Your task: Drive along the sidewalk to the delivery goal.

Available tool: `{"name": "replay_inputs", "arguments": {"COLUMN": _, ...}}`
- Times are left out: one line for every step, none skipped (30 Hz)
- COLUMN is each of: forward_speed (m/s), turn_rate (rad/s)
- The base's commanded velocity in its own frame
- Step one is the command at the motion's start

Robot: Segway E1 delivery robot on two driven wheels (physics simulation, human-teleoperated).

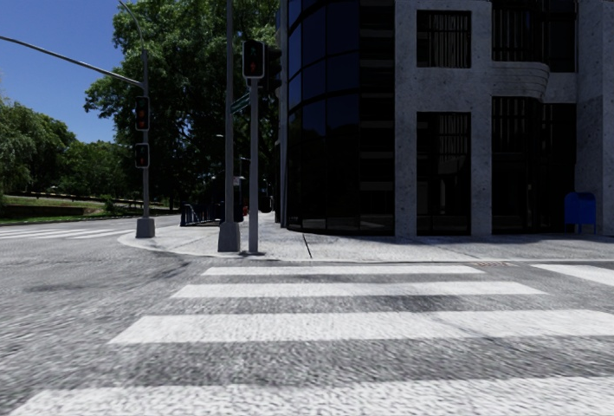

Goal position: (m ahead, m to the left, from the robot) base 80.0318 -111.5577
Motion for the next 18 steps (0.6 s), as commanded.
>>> {"name": "replay_inputs", "arguments": {"forward_speed": 2.0, "turn_rate": 0.0}}
{"name": "replay_inputs", "arguments": {"forward_speed": 2.0, "turn_rate": 0.0}}
{"name": "replay_inputs", "arguments": {"forward_speed": 2.0, "turn_rate": 0.0}}
{"name": "replay_inputs", "arguments": {"forward_speed": 2.0, "turn_rate": 0.0}}
{"name": "replay_inputs", "arguments": {"forward_speed": 2.0, "turn_rate": 0.0}}
{"name": "replay_inputs", "arguments": {"forward_speed": 2.0, "turn_rate": 0.0}}
{"name": "replay_inputs", "arguments": {"forward_speed": 2.0, "turn_rate": 0.0}}
{"name": "replay_inputs", "arguments": {"forward_speed": 2.0, "turn_rate": 0.0}}
{"name": "replay_inputs", "arguments": {"forward_speed": 2.0, "turn_rate": 0.0}}
{"name": "replay_inputs", "arguments": {"forward_speed": 2.0, "turn_rate": 0.0}}
{"name": "replay_inputs", "arguments": {"forward_speed": 2.0, "turn_rate": 0.0}}
{"name": "replay_inputs", "arguments": {"forward_speed": 2.0, "turn_rate": 0.0}}
{"name": "replay_inputs", "arguments": {"forward_speed": 2.0, "turn_rate": 0.0}}
{"name": "replay_inputs", "arguments": {"forward_speed": 2.0, "turn_rate": 0.0}}
{"name": "replay_inputs", "arguments": {"forward_speed": 2.0, "turn_rate": 0.0}}
{"name": "replay_inputs", "arguments": {"forward_speed": 2.0, "turn_rate": 0.0}}
{"name": "replay_inputs", "arguments": {"forward_speed": 2.0, "turn_rate": 0.0}}
{"name": "replay_inputs", "arguments": {"forward_speed": 2.0, "turn_rate": 0.0}}
